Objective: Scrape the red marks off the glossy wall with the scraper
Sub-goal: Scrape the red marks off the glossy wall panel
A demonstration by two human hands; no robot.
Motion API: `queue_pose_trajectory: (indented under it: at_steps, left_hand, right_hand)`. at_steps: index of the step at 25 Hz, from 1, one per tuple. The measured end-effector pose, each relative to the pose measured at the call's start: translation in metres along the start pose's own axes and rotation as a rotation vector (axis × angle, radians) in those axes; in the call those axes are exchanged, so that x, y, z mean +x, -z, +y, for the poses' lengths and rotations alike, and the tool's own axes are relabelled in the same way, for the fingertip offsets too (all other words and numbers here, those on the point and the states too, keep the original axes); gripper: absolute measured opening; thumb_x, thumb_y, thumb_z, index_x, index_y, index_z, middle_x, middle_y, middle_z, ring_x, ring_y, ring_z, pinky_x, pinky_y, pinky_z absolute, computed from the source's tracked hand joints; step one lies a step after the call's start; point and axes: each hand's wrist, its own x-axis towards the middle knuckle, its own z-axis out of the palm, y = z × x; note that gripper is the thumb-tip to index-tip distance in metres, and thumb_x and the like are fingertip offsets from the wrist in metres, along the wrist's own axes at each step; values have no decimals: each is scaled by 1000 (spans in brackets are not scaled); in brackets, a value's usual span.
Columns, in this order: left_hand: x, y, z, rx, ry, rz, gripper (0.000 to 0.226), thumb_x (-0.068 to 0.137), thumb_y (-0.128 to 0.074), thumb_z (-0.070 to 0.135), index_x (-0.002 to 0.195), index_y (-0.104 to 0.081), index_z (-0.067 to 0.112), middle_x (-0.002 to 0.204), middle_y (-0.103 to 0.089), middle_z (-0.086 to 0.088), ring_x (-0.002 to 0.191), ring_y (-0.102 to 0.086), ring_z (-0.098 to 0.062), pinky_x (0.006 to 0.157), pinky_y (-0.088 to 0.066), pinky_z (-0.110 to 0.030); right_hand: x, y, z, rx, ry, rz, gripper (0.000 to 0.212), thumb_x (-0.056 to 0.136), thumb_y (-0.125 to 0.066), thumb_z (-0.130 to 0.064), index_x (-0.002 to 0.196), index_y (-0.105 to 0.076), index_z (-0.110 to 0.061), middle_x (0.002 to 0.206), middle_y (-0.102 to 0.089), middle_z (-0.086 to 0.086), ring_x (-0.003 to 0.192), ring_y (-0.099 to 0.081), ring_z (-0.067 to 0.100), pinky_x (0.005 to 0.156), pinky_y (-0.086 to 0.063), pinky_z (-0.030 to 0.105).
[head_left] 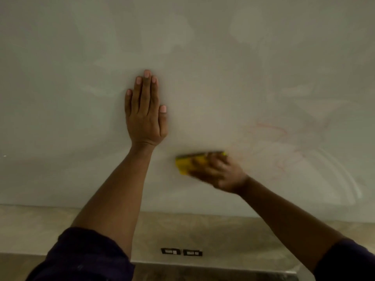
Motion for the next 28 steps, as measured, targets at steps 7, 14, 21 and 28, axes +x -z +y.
queue_pose_trajectory:
  at_steps: [7, 14, 21, 28]
  left_hand:
    - [0, 0, 2, 0, -3, -19, 67, 107, -33, 35, 161, -35, -4, 166, -39, -23, 157, -27, -34, 133, -8, -42]
    - [-19, -3, 30, 3, -9, -83, 71, 105, -34, 36, 159, -34, -11, 164, -35, -34, 155, -25, -48, 131, -16, -55]
    - [-38, -11, 48, 27, -82, -73, 66, 109, -28, 35, 158, -38, -9, 162, -41, -31, 155, -25, -45, 133, -16, -50]
    - [-34, 3, 31, -19, -206, -187, 67, 109, -34, 33, 162, -30, -7, 167, -32, -29, 157, -24, -45, 133, -12, -48]
  right_hand:
    - [-77, 8, -22, 77, 311, -217, 24, 108, -61, -24, 128, -74, -19, 140, -68, 2, 116, -66, 30, 115, -41, 49]
    - [-39, 35, 24, -30, 103, -150, 31, 107, -59, -22, 133, -73, -29, 146, -63, 2, 124, -61, 33, 116, -42, 44]
    - [-27, 59, 49, -57, -44, -140, 47, 105, -45, -10, 139, -69, -31, 147, -62, 4, 123, -63, 36, 108, -50, 46]
    - [50, -42, -54, 95, 67, 3, 29, 112, -48, -13, 119, -77, -13, 127, -73, 8, 110, -60, 34, 103, -52, 47]
